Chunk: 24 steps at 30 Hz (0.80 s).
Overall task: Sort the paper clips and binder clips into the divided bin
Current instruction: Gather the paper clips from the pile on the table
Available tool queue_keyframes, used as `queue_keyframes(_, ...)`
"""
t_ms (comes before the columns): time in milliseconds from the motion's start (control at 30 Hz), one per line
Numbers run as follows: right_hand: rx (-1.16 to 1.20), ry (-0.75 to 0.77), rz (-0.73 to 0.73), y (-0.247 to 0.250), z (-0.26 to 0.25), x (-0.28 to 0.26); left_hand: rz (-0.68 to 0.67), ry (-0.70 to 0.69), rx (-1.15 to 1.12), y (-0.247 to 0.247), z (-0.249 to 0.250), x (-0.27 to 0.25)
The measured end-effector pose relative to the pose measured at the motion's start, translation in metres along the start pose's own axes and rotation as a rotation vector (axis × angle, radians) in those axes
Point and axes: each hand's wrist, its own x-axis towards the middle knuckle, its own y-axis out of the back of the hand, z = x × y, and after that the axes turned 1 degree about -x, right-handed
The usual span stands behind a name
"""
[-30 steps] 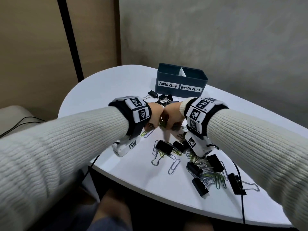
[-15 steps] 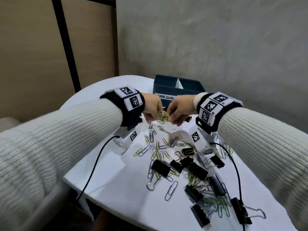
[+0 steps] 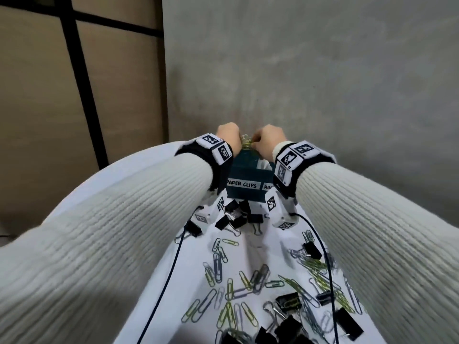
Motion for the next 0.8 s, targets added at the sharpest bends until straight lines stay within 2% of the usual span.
queue_keyframes(167,0.129,-0.068,-0.060,-0.020,0.009,0.007,-0.060,-0.036,0.001,-0.017,-0.011,0.008)
queue_keyframes(300,0.329,-0.112,-0.040,-0.018,0.014,0.003,0.002,-0.031,-0.057,-0.009,-0.013,-0.002)
queue_keyframes(433,0.359,-0.053,-0.085,-0.001,0.008,-0.029,-0.042,-0.121,-0.100,0.002,-0.008,-0.035)
queue_keyframes(533,0.207,-0.013,-0.304,0.014,0.009,-0.074,-0.224,-0.239,-0.003,0.006,-0.002,-0.084)
queue_keyframes(633,-0.005,0.022,-0.588,0.024,0.012,-0.123,-0.500,-0.268,0.074,0.010,-0.001,-0.135)
queue_keyframes(700,-0.050,0.021,-0.735,0.029,0.015,-0.158,-0.707,-0.265,0.094,0.012,0.000,-0.168)
queue_keyframes(800,-0.061,0.013,-0.893,0.033,0.022,-0.201,-0.898,-0.306,0.122,0.015,0.008,-0.213)
